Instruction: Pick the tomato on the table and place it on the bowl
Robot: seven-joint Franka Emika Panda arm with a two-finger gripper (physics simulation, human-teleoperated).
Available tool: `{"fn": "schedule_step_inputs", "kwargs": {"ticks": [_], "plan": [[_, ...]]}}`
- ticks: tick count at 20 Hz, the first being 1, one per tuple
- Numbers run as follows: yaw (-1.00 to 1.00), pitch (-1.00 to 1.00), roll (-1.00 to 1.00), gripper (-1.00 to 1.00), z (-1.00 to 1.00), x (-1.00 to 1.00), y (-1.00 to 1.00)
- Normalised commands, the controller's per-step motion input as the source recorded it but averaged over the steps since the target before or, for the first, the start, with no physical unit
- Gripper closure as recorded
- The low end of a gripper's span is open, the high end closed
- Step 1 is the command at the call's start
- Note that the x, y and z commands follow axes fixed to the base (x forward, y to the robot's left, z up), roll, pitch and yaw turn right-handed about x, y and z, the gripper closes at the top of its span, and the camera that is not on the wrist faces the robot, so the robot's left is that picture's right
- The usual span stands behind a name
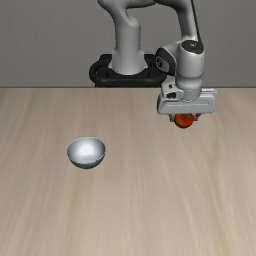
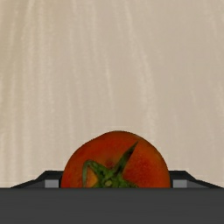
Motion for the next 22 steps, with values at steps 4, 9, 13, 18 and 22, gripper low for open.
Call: {"fn": "schedule_step_inputs", "kwargs": {"ticks": [4,9,13,18,22], "plan": [[0.0,0.0,0.0,1.0,0.0,0.0,0.0],[0.0,0.0,0.0,1.0,1.0,0.0,0.0],[0.0,0.0,0.0,1.0,0.75,0.0,-0.25],[0.0,0.0,0.0,1.0,0.0,0.0,-1.0],[0.0,0.0,0.0,1.0,0.0,0.0,-1.0]]}}
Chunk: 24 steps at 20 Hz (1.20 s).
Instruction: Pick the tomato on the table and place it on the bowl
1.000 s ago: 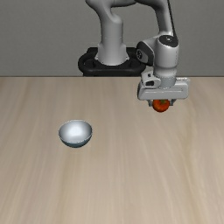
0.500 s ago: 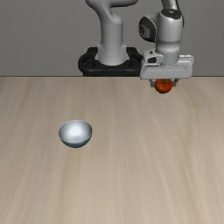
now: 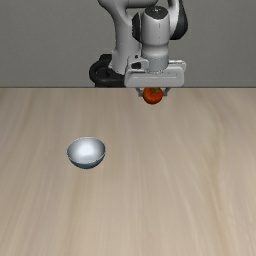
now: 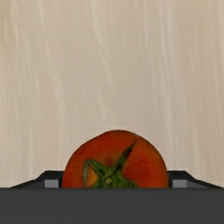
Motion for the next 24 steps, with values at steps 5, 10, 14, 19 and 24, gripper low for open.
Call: {"fn": "schedule_step_inputs", "kwargs": {"ticks": [5,10,14,19,24], "plan": [[0.0,0.0,0.0,1.0,0.0,0.0,-1.0],[0.0,0.0,0.0,1.0,0.0,0.0,-1.0],[0.0,0.0,0.0,1.0,0.0,0.0,-1.0],[0.0,0.0,0.0,1.0,0.0,0.6,-0.4],[0.0,0.0,0.0,1.0,0.0,1.0,0.0]]}}
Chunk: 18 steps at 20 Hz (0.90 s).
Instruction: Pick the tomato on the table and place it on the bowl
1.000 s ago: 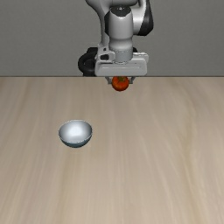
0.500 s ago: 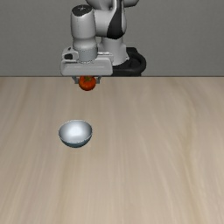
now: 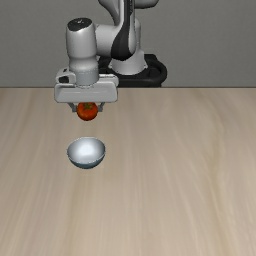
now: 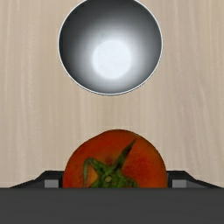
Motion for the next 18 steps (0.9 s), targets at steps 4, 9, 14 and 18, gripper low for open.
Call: {"fn": "schedule_step_inputs", "kwargs": {"ticks": [4,9,14,18], "plan": [[0.0,0.0,0.0,1.0,0.0,1.0,0.0],[0.0,0.0,0.0,-1.0,0.0,0.6,-0.2],[0.0,0.0,0.0,-1.0,0.0,0.0,0.0],[0.0,0.0,0.0,-1.0,0.0,0.0,0.0]]}}
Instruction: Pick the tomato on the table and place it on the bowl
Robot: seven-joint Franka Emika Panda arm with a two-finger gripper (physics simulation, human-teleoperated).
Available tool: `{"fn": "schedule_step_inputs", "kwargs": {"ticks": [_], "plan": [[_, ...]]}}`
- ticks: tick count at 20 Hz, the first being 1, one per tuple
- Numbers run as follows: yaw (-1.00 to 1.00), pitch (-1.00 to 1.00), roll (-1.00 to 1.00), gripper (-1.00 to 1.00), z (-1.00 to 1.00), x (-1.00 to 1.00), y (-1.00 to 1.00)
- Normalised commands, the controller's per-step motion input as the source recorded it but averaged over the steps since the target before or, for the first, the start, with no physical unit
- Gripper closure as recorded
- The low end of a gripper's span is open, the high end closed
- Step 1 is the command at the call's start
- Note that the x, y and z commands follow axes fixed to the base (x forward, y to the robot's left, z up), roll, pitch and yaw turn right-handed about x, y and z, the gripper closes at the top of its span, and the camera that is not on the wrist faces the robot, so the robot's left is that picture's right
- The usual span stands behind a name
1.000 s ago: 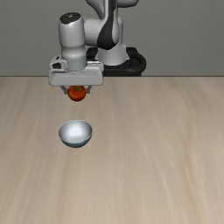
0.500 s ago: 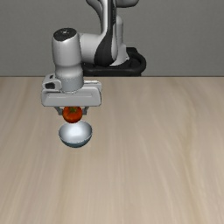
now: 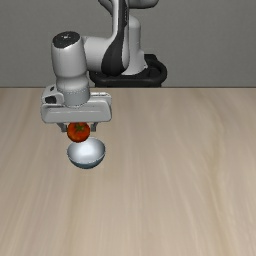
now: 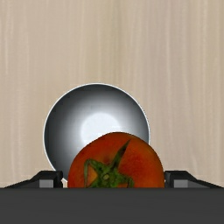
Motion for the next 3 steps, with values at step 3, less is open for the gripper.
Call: {"fn": "schedule_step_inputs", "kwargs": {"ticks": [3], "plan": [[0.0,0.0,0.0,-1.0,0.0,0.0,0.0]]}}
